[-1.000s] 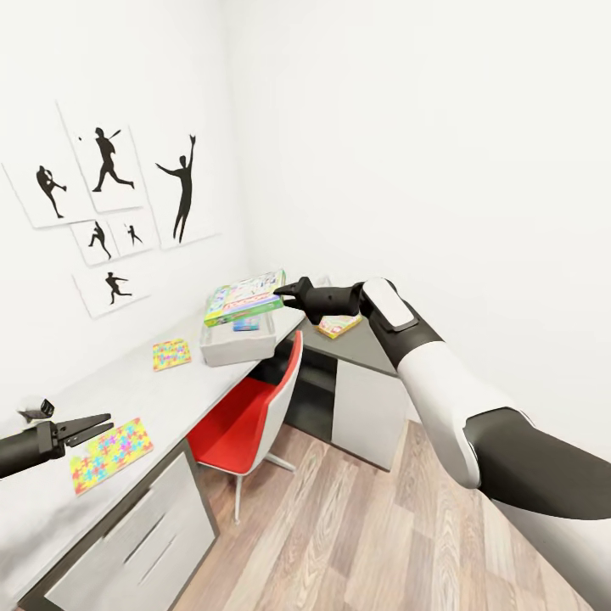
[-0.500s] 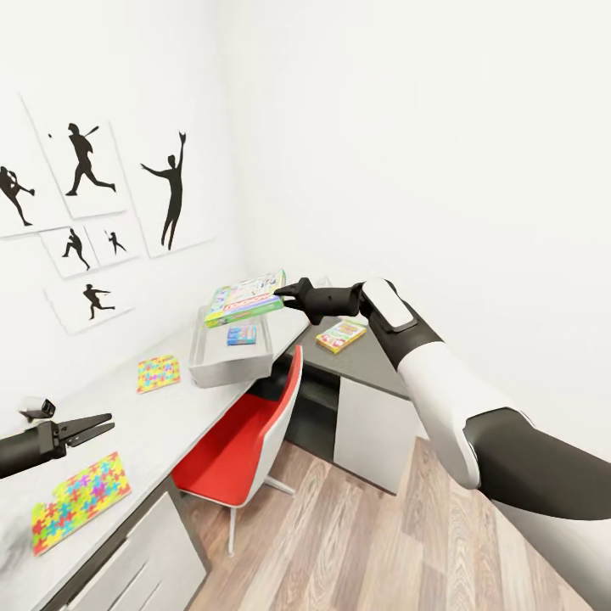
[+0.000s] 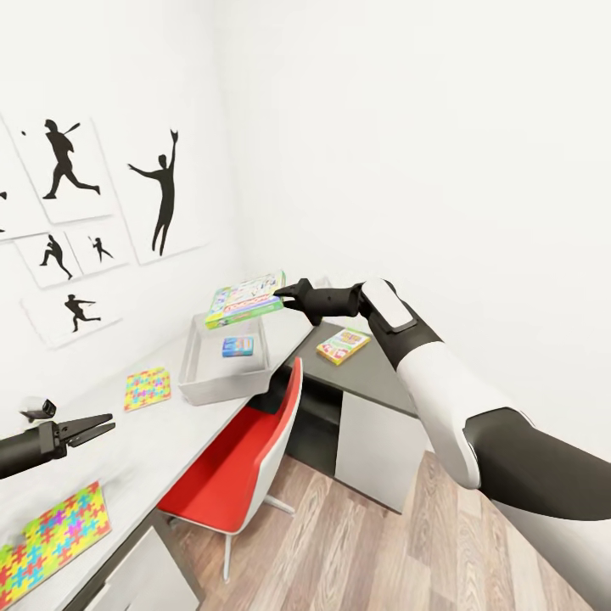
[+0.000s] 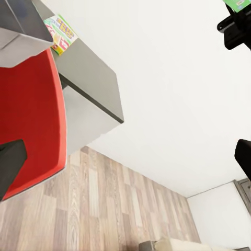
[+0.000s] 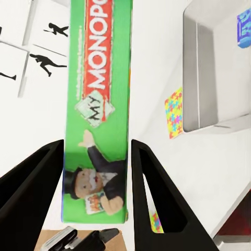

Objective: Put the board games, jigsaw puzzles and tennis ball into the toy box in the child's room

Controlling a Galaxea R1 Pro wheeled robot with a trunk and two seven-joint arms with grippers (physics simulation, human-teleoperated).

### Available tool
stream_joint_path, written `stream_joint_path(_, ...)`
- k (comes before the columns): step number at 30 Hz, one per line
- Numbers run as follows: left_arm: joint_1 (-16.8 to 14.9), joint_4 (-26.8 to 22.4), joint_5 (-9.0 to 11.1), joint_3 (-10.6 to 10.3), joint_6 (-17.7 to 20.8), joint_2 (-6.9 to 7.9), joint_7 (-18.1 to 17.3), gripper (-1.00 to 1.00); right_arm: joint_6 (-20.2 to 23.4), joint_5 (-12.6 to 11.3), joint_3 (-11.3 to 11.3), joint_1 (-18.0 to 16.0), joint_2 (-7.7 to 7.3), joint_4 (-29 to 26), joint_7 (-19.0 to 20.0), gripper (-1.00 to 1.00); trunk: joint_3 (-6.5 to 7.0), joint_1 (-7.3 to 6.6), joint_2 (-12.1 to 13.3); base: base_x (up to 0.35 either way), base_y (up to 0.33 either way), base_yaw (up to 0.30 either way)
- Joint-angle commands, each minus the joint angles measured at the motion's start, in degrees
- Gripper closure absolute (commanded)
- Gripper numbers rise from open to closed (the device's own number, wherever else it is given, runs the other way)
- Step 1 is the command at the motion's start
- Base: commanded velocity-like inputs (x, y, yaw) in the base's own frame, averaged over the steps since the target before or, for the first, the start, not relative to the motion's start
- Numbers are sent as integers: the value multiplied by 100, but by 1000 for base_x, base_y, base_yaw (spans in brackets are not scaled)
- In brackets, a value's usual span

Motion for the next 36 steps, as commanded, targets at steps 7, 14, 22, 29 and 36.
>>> stream_joint_path(7,-2,1,-6,-7,47,-7,-25,-100,5,-44,34,-5,0,361,-66,100,-13,4,-13,71,23,0)
stream_joint_path(14,-2,-5,-6,-6,28,-9,-25,-100,22,-44,312,-5,0,780,-60,100,-13,4,-13,29,9,0)
stream_joint_path(22,-2,-7,-6,-13,25,-21,-25,-100,89,-51,655,-6,0,863,-53,100,-13,4,-13,7,1,0)
stream_joint_path(29,-2,-7,-6,-13,25,-25,-25,-100,101,-62,684,-6,0,862,-50,100,-13,4,-13,75,0,0)
stream_joint_path(36,-2,-9,-6,-18,25,-33,-25,-100,98,-63,692,-6,0,860,-50,100,-13,4,-13,163,20,0)
